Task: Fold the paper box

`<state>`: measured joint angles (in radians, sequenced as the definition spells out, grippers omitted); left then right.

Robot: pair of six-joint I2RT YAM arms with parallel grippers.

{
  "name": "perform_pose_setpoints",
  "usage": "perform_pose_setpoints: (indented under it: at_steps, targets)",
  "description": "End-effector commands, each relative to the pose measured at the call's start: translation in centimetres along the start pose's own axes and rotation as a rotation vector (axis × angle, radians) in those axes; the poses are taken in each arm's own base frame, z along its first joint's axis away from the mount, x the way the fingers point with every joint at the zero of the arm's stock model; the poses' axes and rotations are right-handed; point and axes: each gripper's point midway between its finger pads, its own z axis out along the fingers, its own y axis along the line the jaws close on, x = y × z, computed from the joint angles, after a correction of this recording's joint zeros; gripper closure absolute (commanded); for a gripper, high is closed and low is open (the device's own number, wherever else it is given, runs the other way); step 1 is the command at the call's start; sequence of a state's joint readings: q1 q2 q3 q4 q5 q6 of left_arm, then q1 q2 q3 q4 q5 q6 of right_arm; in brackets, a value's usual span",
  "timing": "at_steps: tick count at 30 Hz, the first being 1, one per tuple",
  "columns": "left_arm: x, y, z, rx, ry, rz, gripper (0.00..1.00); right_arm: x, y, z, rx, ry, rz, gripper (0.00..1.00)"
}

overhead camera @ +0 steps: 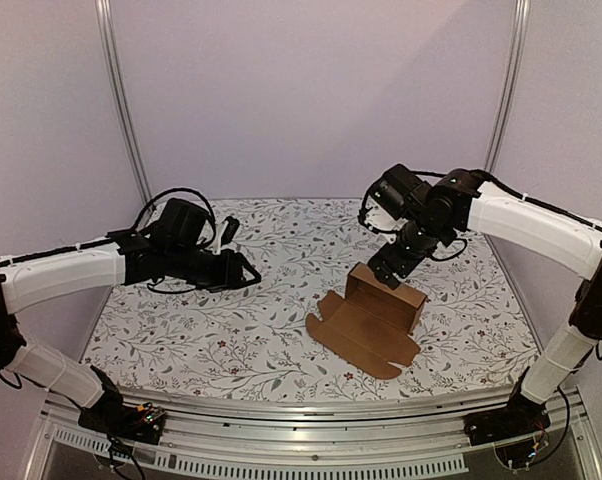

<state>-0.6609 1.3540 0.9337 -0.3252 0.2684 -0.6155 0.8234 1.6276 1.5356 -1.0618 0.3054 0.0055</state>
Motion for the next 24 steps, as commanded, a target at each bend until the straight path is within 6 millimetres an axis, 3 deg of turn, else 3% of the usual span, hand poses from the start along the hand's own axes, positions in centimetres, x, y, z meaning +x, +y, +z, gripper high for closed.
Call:
perform_pose_setpoints:
  at_steps: [1,11,24]
  targets:
    - [1.2,-0.9,0.3,0.049,0.023,-0.062,0.55,0.9,0.3,2.9,0.004,0.091,0.029,0.01]
    - [4.5,-1.2,3.2,0.041,0.113,-0.14,0.54,1.6,0.0,6.9,0.1,0.227,-0.053,0.11]
    - [4.3,-1.7,4.2,0.056,0.126,-0.136,0.54,2.1,1.0,8.7,0.228,0.275,-0.138,0.24]
